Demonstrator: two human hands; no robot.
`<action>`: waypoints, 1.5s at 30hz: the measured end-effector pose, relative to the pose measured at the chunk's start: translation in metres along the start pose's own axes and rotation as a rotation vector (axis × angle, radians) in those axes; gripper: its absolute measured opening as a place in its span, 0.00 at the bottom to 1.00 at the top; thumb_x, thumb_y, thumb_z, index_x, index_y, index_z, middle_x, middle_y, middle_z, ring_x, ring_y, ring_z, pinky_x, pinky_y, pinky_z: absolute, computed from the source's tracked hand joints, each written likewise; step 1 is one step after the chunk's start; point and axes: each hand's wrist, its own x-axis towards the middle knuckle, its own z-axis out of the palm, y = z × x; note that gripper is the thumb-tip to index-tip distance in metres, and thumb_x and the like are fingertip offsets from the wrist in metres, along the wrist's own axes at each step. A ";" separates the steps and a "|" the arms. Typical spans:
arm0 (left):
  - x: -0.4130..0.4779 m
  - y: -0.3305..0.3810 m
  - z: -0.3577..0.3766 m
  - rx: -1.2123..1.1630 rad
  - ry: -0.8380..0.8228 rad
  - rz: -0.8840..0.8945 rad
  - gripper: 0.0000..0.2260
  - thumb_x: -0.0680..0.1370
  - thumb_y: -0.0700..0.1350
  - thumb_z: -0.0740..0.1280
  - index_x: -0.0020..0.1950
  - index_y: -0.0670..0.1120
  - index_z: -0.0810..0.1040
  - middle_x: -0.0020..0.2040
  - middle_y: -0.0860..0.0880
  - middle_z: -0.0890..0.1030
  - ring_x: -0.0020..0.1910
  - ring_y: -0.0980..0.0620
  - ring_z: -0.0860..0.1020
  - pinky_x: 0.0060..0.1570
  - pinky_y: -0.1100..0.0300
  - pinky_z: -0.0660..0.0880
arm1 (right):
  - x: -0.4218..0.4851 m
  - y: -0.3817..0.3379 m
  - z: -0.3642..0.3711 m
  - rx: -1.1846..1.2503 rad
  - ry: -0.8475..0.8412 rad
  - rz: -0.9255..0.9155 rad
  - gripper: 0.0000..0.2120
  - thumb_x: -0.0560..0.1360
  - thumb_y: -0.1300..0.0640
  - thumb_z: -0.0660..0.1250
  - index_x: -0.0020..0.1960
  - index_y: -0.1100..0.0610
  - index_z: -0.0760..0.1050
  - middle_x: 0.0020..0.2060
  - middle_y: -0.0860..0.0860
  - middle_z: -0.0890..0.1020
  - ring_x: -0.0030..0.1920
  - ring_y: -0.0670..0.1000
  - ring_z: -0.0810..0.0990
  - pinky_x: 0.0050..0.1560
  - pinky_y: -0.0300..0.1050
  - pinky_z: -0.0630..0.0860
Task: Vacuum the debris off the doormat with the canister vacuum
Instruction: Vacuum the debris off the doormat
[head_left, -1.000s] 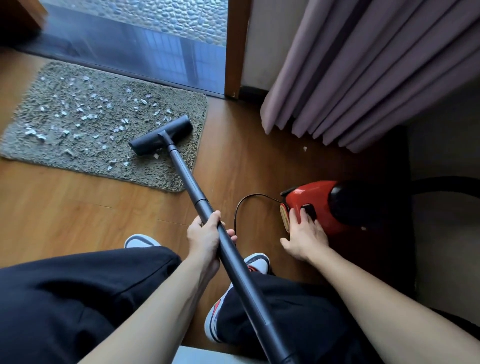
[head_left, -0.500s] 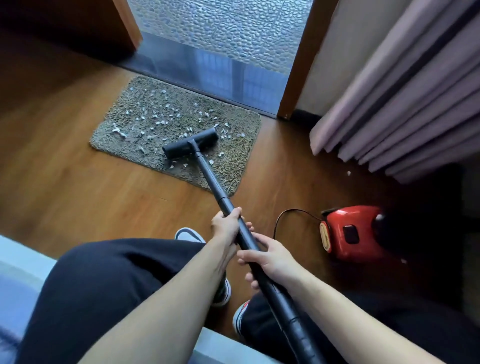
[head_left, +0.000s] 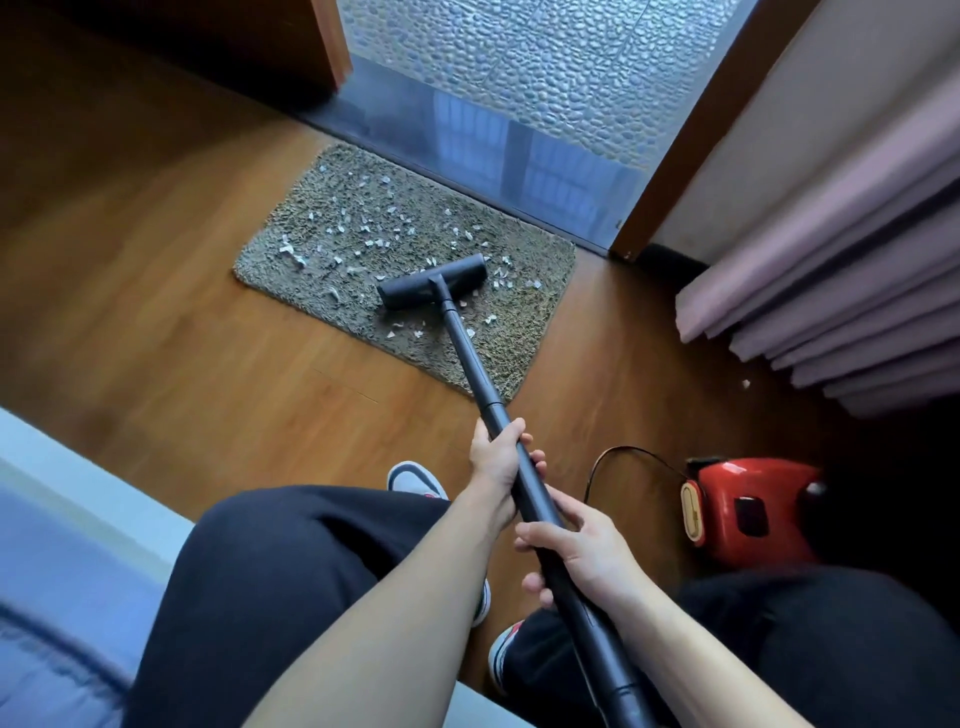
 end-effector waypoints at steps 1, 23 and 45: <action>0.000 -0.001 -0.002 0.011 0.001 -0.001 0.04 0.82 0.39 0.63 0.55 0.44 0.69 0.36 0.46 0.71 0.22 0.53 0.73 0.23 0.63 0.72 | -0.002 0.001 0.002 0.002 -0.007 -0.009 0.21 0.77 0.70 0.69 0.60 0.46 0.76 0.40 0.63 0.82 0.23 0.55 0.79 0.20 0.40 0.74; -0.085 -0.098 0.011 0.192 -0.004 -0.081 0.24 0.83 0.43 0.62 0.77 0.53 0.61 0.40 0.42 0.78 0.25 0.52 0.77 0.28 0.59 0.78 | -0.091 0.075 -0.061 -0.088 0.081 -0.023 0.24 0.77 0.68 0.71 0.68 0.48 0.76 0.36 0.60 0.85 0.27 0.63 0.81 0.19 0.43 0.74; 0.010 0.001 0.024 0.278 0.034 0.036 0.08 0.80 0.35 0.61 0.58 0.41 0.68 0.35 0.43 0.70 0.19 0.51 0.72 0.21 0.62 0.72 | 0.024 -0.005 -0.006 -0.430 0.236 -0.116 0.06 0.75 0.59 0.70 0.51 0.57 0.79 0.38 0.58 0.87 0.31 0.54 0.87 0.33 0.52 0.86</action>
